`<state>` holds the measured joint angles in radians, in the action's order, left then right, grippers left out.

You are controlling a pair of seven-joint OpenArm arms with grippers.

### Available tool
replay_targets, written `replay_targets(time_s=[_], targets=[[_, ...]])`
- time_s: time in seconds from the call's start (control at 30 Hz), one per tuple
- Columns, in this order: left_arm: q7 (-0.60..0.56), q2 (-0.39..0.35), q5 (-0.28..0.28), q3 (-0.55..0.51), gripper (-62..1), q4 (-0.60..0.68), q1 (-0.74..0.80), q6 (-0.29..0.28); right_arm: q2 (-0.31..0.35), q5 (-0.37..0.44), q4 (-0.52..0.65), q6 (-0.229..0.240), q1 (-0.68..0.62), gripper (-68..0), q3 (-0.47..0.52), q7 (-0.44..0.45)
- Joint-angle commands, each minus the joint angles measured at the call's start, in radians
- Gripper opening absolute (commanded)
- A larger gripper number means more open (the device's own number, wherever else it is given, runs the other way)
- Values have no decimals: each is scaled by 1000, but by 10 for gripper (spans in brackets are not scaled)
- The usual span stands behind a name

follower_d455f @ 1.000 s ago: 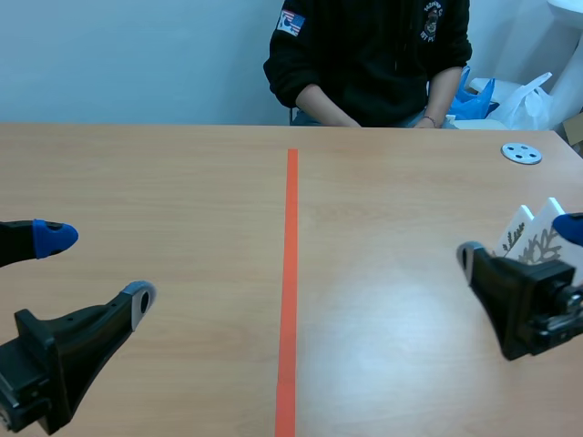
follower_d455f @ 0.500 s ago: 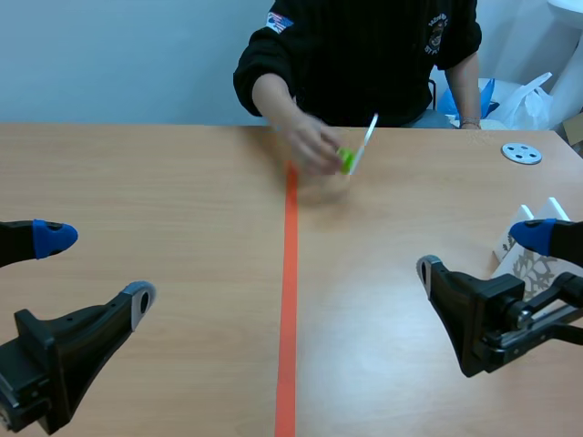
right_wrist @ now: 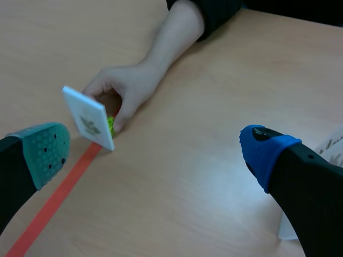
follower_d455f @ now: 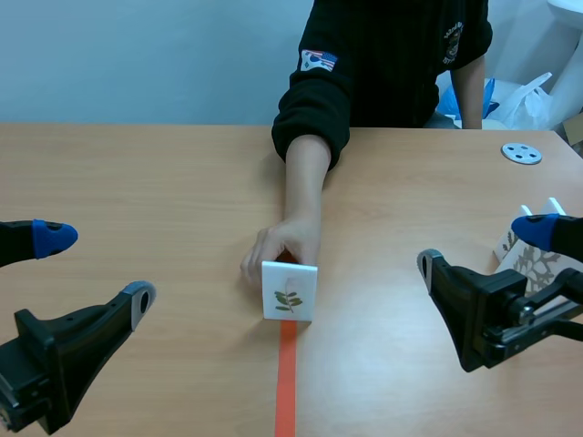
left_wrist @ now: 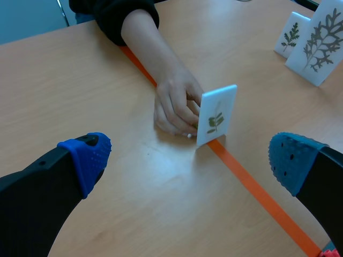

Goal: Sort the leaf by its shape. The table is split by an orange tape line. A compound leaf with several leaflets goes to the left side, a simple leaf with one blade goes to the right side. Return to the home posture when a red brick is placed on the table.

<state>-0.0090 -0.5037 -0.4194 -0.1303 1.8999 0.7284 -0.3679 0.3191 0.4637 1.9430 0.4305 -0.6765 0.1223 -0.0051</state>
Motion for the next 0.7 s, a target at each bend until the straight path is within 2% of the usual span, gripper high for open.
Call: replay_targets(time_s=[0.0,0.17,0.33,0.67], targets=[[-16,7,-6,6,14,12,0,-1,13,7,21,-3,11,4,7,11],[-16,7,-6,6,14,12,0,-1,13,-13,-6,-3,60,4,-13,12],[-16,7,-6,6,14,12,0,-1,13,-58,-71,-4,127,4,-87,26],[-16,7,-6,6,14,12,0,-1,11,-196,-274,-4,304,4,-280,141]])
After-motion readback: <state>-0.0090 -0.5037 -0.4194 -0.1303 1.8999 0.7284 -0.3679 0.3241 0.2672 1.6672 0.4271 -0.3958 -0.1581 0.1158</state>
